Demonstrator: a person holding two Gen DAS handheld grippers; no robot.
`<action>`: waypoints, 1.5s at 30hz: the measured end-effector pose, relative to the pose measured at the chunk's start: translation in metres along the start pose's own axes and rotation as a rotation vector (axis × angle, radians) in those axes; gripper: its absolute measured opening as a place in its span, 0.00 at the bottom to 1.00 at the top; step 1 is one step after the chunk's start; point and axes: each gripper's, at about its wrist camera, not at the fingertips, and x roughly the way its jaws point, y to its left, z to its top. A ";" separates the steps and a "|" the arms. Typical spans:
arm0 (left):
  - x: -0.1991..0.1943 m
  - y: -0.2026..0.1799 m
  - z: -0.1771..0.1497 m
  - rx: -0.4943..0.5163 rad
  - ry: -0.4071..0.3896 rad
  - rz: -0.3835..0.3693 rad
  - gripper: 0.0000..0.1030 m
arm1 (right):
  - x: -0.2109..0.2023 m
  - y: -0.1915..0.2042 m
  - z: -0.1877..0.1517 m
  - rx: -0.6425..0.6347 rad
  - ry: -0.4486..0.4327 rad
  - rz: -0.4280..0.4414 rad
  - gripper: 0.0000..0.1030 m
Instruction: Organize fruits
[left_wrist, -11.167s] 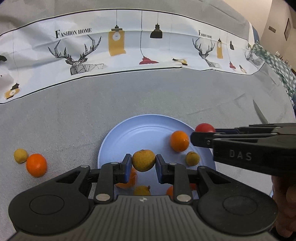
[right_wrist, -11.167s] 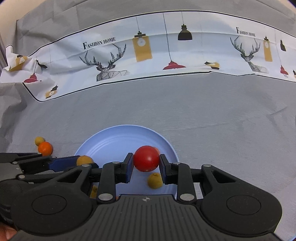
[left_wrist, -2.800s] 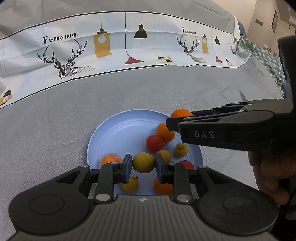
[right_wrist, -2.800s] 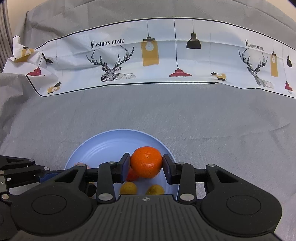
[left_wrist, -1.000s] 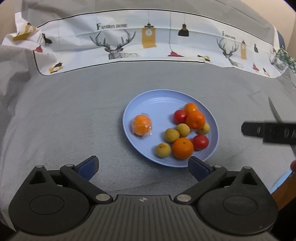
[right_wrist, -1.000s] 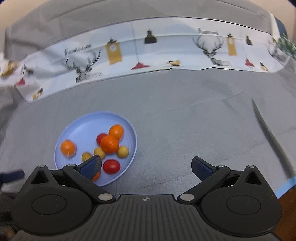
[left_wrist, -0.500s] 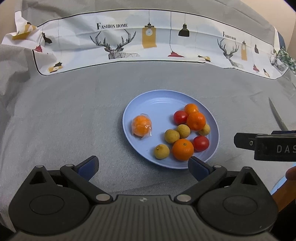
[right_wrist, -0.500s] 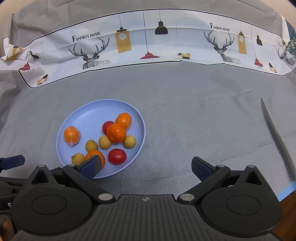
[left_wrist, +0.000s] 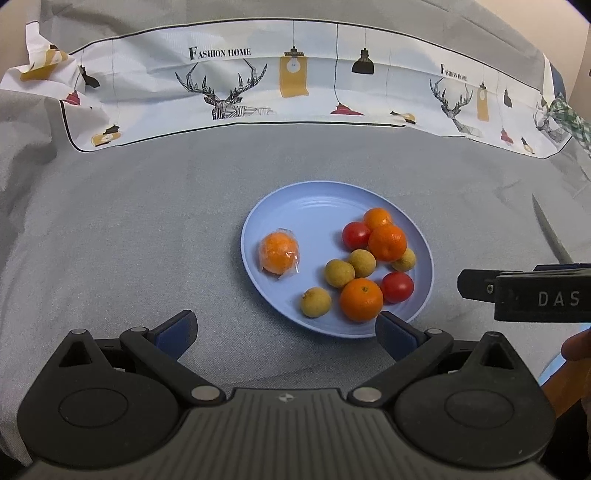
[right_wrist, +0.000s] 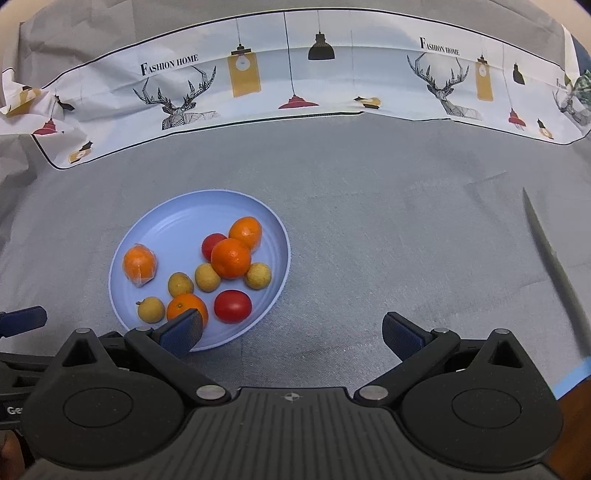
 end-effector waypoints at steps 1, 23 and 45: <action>0.000 0.001 0.000 -0.002 0.003 0.000 1.00 | 0.000 0.000 0.000 0.003 -0.001 0.000 0.99; 0.004 0.003 0.002 -0.018 0.017 -0.005 1.00 | -0.001 -0.001 0.002 0.019 -0.008 0.023 0.99; 0.007 0.003 0.001 -0.009 0.019 0.001 1.00 | -0.003 0.000 0.002 0.033 -0.024 0.062 0.99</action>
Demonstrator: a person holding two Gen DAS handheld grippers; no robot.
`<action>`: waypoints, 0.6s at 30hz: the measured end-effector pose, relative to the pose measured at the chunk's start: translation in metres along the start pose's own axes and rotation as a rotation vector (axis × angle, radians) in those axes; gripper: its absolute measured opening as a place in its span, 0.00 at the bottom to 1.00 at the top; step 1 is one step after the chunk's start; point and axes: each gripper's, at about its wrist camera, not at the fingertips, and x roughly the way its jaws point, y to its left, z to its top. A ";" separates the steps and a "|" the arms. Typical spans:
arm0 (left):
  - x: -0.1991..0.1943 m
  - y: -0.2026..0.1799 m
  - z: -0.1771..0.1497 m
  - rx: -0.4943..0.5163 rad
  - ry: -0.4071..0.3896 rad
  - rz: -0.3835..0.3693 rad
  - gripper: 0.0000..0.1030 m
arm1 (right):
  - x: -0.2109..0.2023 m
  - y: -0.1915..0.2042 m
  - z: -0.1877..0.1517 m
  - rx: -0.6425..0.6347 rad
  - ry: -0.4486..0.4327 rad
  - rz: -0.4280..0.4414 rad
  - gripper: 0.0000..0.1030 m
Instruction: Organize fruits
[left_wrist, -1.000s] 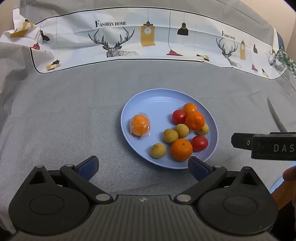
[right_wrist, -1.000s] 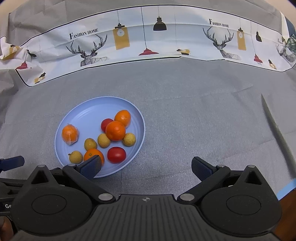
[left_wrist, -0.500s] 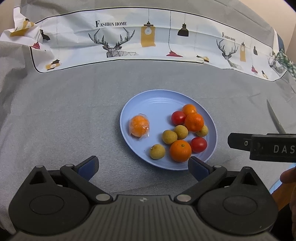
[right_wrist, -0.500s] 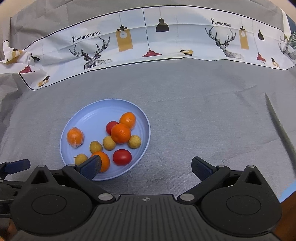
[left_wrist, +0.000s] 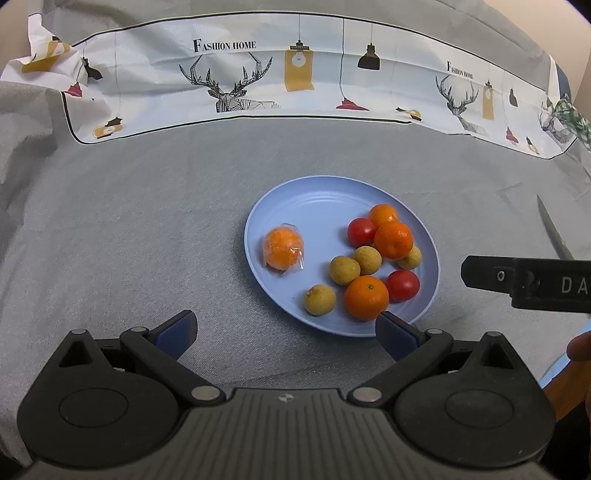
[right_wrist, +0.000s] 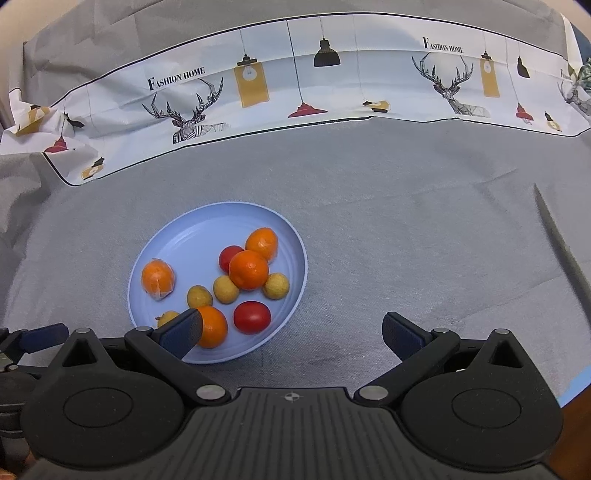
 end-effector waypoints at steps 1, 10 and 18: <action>0.000 0.000 0.000 0.001 0.001 -0.001 1.00 | 0.000 0.000 0.000 0.000 -0.001 0.000 0.99; 0.003 -0.002 -0.002 0.009 0.009 0.000 1.00 | -0.001 0.000 0.000 0.009 -0.007 0.012 0.99; 0.003 0.002 -0.002 -0.002 0.011 0.014 1.00 | 0.000 0.003 -0.001 -0.004 0.000 0.011 0.99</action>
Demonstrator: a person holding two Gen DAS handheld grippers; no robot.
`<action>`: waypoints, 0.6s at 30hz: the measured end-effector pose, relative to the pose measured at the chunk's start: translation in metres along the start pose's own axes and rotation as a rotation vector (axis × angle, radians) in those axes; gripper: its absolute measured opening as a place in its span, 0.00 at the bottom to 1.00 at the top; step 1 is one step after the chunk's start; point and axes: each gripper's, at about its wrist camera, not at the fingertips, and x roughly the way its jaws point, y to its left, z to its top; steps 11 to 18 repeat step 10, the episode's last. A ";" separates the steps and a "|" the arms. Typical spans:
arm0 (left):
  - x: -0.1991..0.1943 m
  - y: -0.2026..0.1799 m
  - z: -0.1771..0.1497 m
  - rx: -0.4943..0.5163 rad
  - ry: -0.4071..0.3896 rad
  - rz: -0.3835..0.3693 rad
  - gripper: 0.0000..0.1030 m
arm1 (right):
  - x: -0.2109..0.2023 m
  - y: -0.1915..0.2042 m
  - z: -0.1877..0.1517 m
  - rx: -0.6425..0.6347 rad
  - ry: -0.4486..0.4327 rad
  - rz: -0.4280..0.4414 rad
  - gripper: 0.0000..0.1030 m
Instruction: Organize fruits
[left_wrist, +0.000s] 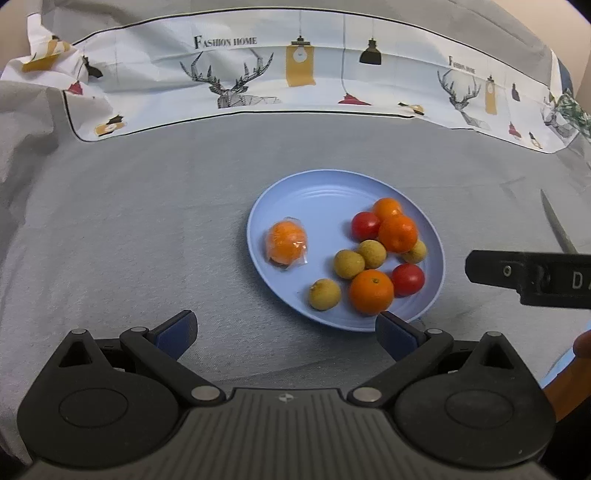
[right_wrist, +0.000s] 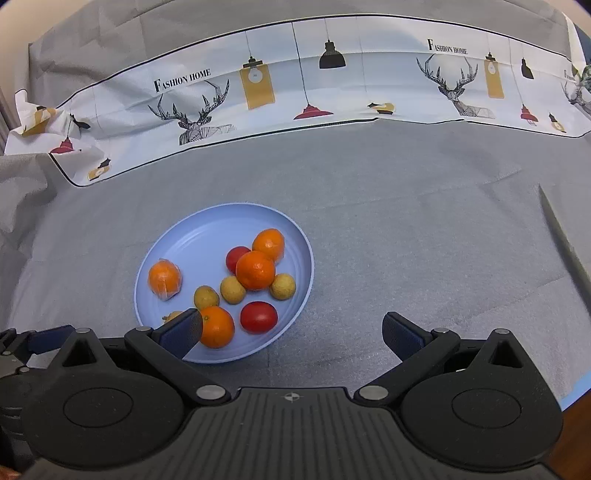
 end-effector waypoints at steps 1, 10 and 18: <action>0.000 0.001 0.000 -0.010 0.002 -0.005 1.00 | 0.001 0.000 0.000 -0.001 0.001 0.002 0.99; -0.002 -0.001 0.000 0.007 -0.012 -0.010 1.00 | 0.000 -0.001 -0.001 0.012 0.003 0.001 0.99; -0.002 -0.001 0.000 0.007 -0.012 -0.010 1.00 | 0.000 -0.001 -0.001 0.012 0.003 0.001 0.99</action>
